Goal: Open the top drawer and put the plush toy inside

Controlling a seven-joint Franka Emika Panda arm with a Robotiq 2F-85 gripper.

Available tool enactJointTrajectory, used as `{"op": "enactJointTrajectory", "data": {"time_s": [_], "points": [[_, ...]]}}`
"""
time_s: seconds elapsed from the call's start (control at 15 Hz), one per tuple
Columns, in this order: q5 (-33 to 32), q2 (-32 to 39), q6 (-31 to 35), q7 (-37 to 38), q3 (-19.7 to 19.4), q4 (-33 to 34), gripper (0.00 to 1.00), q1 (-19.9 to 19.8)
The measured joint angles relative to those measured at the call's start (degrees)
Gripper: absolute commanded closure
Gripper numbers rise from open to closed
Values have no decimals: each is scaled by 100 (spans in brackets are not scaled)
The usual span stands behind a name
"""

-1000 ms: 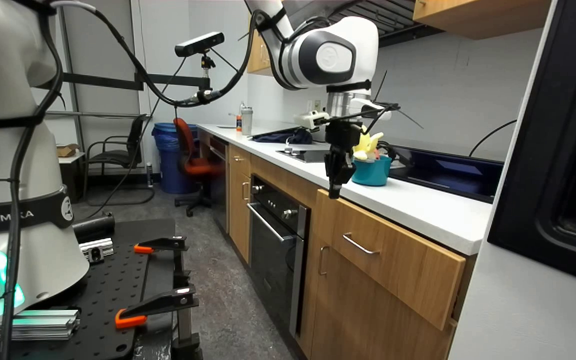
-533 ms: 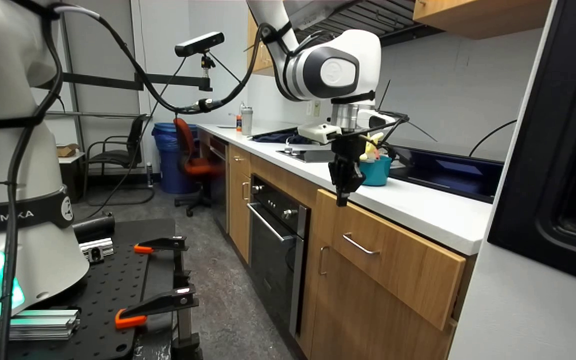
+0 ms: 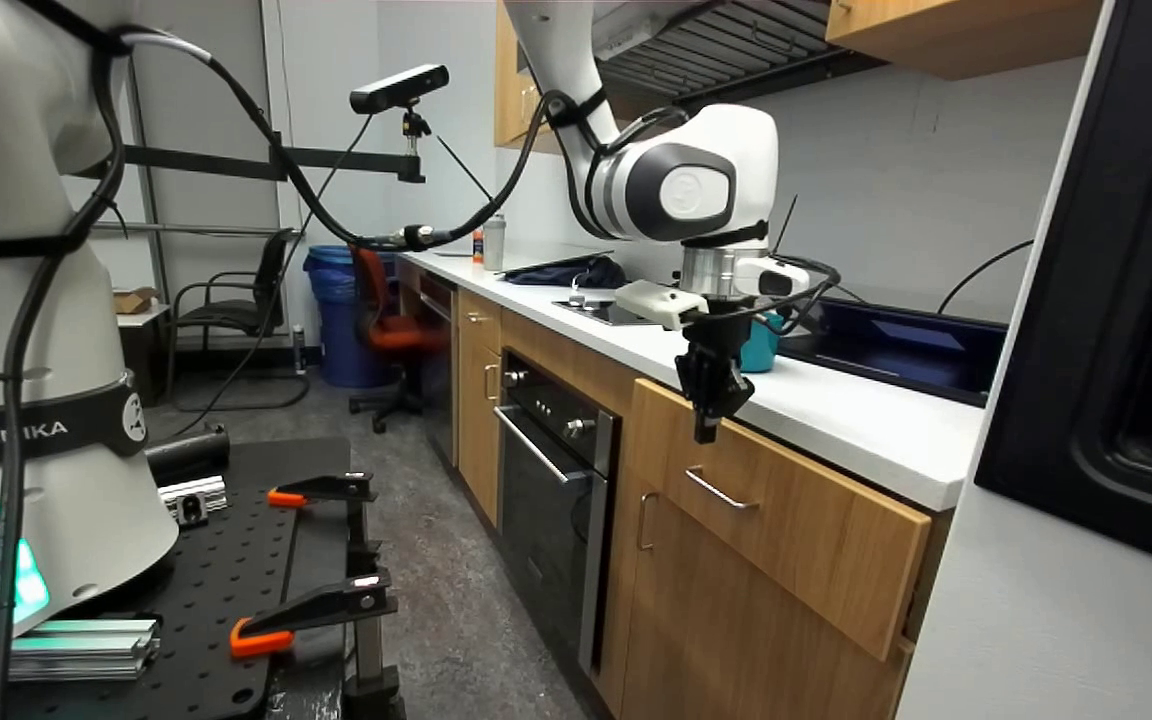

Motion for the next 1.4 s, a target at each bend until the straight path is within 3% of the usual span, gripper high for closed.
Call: {"op": "enactJointTrajectory", "data": {"time_s": [1.4], "points": [[5,1349,8,-249,-25,1283,100,-94]]}}
